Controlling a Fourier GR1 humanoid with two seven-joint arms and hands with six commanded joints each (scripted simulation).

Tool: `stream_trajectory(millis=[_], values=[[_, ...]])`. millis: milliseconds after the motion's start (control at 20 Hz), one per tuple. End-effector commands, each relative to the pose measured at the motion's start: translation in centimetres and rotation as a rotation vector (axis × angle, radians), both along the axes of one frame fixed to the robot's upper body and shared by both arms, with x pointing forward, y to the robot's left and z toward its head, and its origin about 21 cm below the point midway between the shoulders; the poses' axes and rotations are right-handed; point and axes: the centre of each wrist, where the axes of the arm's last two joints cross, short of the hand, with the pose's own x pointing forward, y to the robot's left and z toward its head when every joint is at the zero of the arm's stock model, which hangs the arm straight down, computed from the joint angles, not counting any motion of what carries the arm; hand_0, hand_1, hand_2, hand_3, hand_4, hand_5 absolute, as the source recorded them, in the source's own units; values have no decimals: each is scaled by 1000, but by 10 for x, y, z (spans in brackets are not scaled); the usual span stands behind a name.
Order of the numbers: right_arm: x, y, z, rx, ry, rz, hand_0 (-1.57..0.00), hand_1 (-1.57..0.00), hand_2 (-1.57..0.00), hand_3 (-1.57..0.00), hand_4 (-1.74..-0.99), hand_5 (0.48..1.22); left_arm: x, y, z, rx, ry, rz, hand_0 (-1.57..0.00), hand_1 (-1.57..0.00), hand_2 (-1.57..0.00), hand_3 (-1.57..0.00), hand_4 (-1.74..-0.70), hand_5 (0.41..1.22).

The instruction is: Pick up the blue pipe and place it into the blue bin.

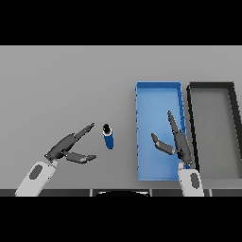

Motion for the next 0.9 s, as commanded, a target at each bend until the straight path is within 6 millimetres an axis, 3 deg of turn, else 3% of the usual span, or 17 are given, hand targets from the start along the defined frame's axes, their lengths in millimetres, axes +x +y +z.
stream_trajectory(millis=[0,250,650,850], values=[[-1,1,1,6,-4,0,1,1,1,1,-1223,619,-3,-5,-5,-8,-8,-8,1,1,1,1,-1186,466],[-2,2,6,1,2,-13,1,1,1,1,-1229,622,4,-37,-19,-23,38,-14,1,1,1,1,-1206,468],[-5,-1,3,2,11,-21,1,1,1,1,-1201,605,28,-74,-43,-7,53,-61,1,1,1,1,-1131,462],[-5,-7,5,13,15,-29,1,1,1,1,-1206,606,33,-88,-46,-105,66,-80,1,1,-1,1,-1215,533]])
